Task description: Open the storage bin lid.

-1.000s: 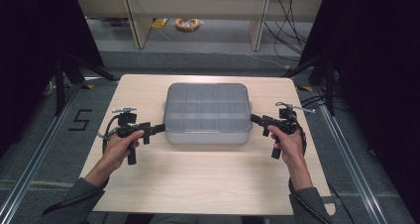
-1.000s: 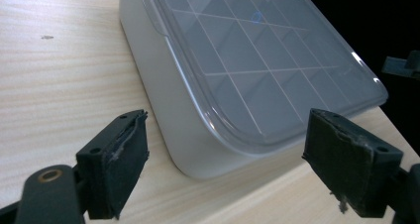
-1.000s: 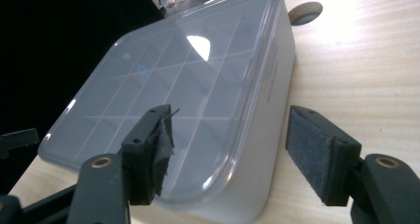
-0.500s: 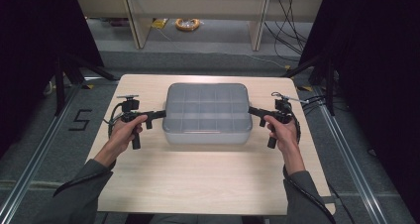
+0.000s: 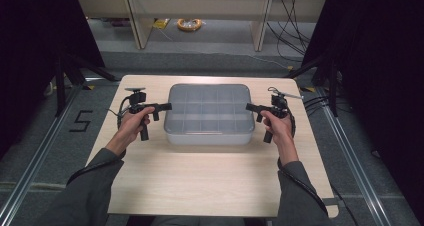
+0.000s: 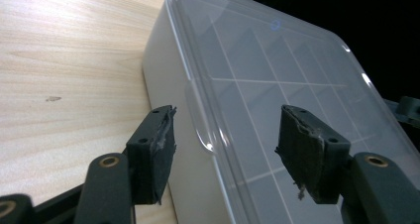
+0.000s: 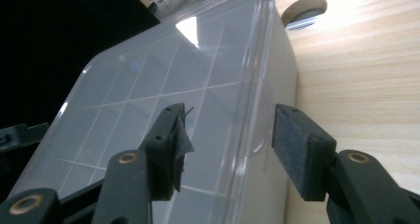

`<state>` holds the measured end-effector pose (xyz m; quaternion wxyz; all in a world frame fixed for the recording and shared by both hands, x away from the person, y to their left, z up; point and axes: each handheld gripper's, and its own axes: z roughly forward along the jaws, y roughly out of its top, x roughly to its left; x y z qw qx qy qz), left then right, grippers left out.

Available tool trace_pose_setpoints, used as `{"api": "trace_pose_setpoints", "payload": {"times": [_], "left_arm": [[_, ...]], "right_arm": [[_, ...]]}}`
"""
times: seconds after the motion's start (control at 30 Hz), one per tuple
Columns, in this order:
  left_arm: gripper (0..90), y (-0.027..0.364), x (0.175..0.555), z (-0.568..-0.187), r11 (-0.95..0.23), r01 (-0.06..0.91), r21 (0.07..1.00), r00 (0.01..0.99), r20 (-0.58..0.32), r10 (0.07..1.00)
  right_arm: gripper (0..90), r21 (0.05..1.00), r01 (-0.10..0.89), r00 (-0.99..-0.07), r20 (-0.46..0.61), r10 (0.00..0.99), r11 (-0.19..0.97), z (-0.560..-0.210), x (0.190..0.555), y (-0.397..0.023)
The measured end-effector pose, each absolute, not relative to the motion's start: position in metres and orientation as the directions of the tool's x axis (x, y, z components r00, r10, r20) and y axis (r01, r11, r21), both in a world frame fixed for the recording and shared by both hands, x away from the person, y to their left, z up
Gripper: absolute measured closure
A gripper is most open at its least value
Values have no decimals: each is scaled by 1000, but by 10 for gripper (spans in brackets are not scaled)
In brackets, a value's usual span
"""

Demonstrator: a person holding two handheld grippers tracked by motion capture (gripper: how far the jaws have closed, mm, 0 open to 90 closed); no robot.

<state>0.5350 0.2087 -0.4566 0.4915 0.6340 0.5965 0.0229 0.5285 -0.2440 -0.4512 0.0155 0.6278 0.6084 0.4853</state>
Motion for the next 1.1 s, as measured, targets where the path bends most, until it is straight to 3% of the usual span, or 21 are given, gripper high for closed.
{"api": "trace_pose_setpoints", "payload": {"times": [0.03,0.13,0.17,0.2,0.4,0.43,0.6,0.63,0.67,0.7,0.73,0.77,0.87,0.97,1.0,1.1], "left_arm": [[389,207,538,-458,192,739,645,284,-558,780],[390,205,540,-460,200,745,636,273,-565,779],[393,204,541,-460,207,746,633,268,-570,776],[400,204,542,-461,206,747,632,267,-569,778],[438,202,544,-462,188,748,636,281,-560,779],[449,201,544,-462,180,749,637,289,-559,777],[486,197,542,-461,177,745,643,283,-546,789],[494,196,542,-461,172,747,643,281,-539,794],[503,195,541,-460,164,744,648,286,-530,798],[503,194,540,-460,162,740,652,286,-524,802],[526,194,539,-459,163,734,659,286,-517,807],[526,194,539,-458,162,731,663,289,-515,807],[555,196,538,-454,172,712,681,299,-516,803],[556,195,535,-450,178,709,682,287,-510,811],[572,196,533,-448,208,702,681,278,-531,801],[590,198,531,-444,213,697,685,284,-536,795]], "right_arm": [[484,653,727,-254,542,801,-211,-455,533,-245],[489,613,753,-210,569,795,-240,-454,532,-241],[492,645,732,-241,543,804,-217,-458,535,-243],[497,584,769,-187,595,782,-260,-455,532,-240],[528,564,779,-170,609,775,-273,-455,533,-237],[529,609,760,-214,567,795,-229,-457,534,-240],[572,636,731,-216,559,801,-247,-461,536,-243],[579,566,762,-154,629,762,-313,-456,532,-239],[589,657,711,-229,554,800,-251,-461,534,-244],[589,657,711,-229,554,800,-251,-461,534,-244],[607,571,753,-138,623,770,-327,-454,528,-238],[607,571,753,-138,623,770,-327,-454,528,-238],[619,672,689,-214,547,810,-272,-456,527,-242],[622,689,678,-219,521,825,-255,-453,525,-241],[634,654,694,-176,559,811,-300,-449,521,-237],[661,655,679,-189,594,782,-333,-447,518,-240]]}}
